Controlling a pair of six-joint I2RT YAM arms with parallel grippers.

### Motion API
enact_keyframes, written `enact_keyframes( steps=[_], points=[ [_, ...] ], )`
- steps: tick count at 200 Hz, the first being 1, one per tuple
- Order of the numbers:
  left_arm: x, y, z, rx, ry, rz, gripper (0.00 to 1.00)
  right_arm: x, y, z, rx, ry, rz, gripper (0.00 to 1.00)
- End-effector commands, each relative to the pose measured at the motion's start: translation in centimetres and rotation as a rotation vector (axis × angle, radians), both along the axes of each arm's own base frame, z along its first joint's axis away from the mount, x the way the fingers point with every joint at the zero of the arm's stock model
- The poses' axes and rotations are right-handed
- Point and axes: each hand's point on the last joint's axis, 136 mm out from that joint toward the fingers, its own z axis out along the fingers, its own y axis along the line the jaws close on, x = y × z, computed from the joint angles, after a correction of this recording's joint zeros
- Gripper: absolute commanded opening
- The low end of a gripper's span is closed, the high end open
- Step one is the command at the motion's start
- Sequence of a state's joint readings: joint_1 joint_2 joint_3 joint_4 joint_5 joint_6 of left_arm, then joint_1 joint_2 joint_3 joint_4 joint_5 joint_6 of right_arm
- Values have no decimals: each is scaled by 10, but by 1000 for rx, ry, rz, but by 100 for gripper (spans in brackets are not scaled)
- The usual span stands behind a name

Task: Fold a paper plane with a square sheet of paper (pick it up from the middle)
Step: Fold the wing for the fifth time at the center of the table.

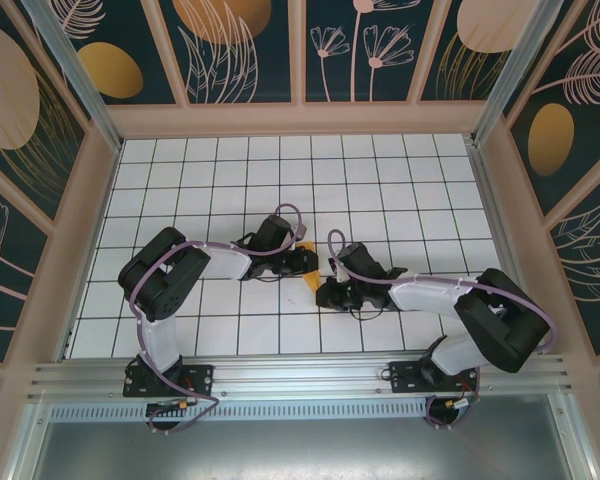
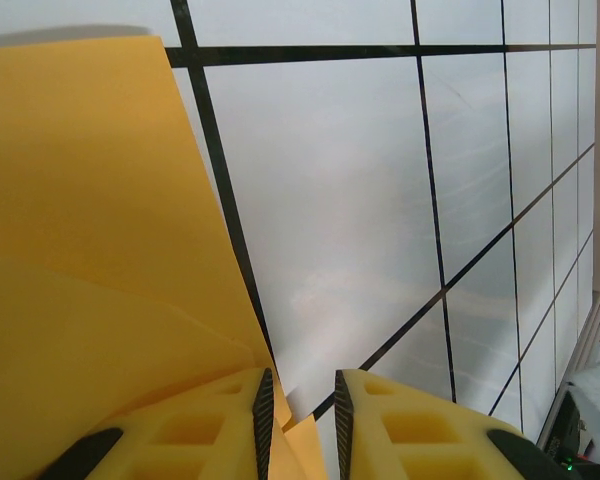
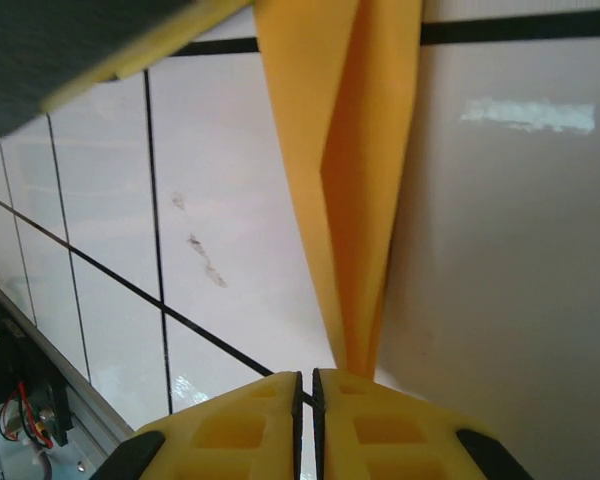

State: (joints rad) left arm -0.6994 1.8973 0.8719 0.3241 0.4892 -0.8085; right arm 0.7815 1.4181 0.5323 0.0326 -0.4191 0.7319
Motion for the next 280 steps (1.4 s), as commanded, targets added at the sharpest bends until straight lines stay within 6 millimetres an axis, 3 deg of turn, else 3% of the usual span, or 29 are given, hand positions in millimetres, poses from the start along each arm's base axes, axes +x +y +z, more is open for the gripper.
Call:
enact_keyframes(
  steps=[1, 33, 70, 107, 145, 171, 232, 280],
  points=[
    [3, 5, -7, 39, -7, 0, 26, 13, 12, 25, 35, -61, 8, 15],
    [3, 5, -9, 45, -3, -1, 26, 30, 19, 32, 51, -96, -10, 15],
    [4, 4, -9, 48, -3, -7, 26, 41, 27, 24, 68, -85, -11, 16],
    [5, 5, -9, 63, -9, -8, 26, 43, 19, -4, 25, -35, -28, 16],
    [6, 5, -9, 62, -6, -8, 25, 29, 7, -30, -17, 29, -37, 16],
    [5, 5, -10, 67, -6, -8, 26, 26, 5, -23, -10, 17, -35, 16],
    [5, 5, -13, 65, 2, -10, 25, 37, 11, 22, 52, -88, -30, 17],
    [6, 5, -13, 64, -1, -8, 25, 41, 17, 20, 67, -79, -42, 16]
  ],
)
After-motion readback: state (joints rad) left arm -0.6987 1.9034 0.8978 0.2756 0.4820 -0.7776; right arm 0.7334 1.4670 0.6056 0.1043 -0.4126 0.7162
